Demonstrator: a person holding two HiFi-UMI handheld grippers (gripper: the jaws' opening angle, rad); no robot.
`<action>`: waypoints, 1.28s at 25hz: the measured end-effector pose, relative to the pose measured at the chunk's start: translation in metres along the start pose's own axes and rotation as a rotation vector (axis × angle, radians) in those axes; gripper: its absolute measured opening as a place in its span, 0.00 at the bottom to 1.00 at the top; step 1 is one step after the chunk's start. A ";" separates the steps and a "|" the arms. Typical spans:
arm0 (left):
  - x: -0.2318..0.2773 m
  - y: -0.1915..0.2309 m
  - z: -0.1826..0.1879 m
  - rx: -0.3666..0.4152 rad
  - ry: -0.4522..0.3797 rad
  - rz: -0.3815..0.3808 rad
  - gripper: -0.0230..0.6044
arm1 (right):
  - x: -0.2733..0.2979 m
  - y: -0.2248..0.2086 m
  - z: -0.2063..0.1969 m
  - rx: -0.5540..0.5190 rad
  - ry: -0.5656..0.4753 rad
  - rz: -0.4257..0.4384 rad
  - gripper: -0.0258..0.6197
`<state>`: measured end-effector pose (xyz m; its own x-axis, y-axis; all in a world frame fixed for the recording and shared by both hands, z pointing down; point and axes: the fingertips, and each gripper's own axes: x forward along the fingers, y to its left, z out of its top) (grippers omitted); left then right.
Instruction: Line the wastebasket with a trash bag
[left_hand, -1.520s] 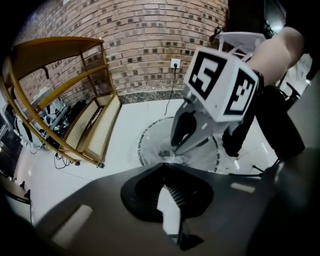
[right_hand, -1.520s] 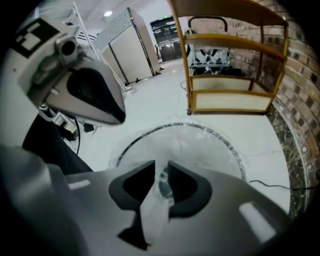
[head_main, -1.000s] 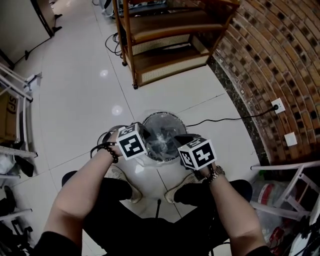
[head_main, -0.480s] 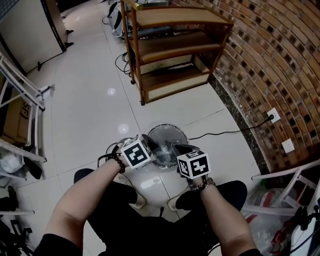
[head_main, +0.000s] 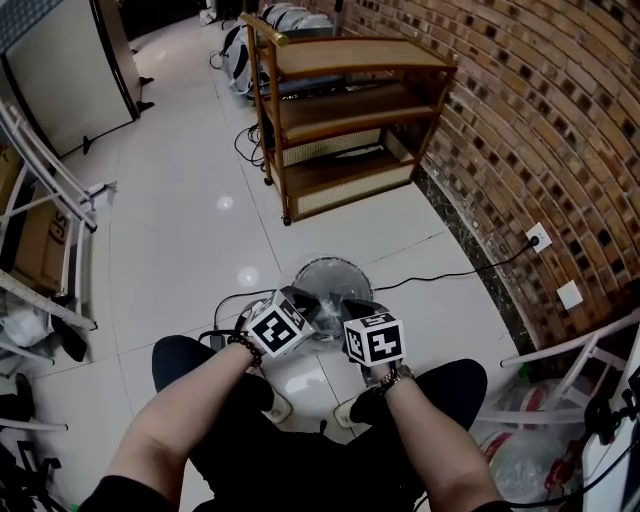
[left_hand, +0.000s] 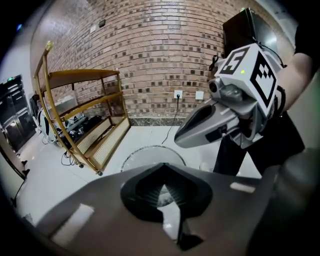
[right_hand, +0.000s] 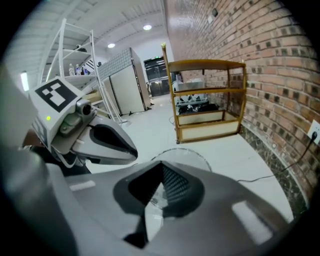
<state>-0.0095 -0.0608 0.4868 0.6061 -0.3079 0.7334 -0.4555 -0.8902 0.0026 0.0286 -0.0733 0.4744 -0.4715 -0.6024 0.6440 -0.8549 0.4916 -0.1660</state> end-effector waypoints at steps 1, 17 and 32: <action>-0.001 -0.001 0.001 0.001 -0.010 0.007 0.04 | -0.001 0.000 -0.002 0.000 -0.001 -0.003 0.04; -0.011 -0.018 0.022 -0.009 -0.130 0.023 0.04 | -0.012 0.004 -0.005 -0.040 -0.026 -0.027 0.04; -0.014 -0.014 0.022 -0.024 -0.158 0.042 0.04 | -0.013 0.009 0.003 -0.068 -0.053 -0.029 0.04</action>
<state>0.0026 -0.0510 0.4612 0.6801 -0.3954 0.6173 -0.4970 -0.8677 -0.0081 0.0267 -0.0630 0.4627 -0.4591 -0.6485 0.6072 -0.8525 0.5139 -0.0957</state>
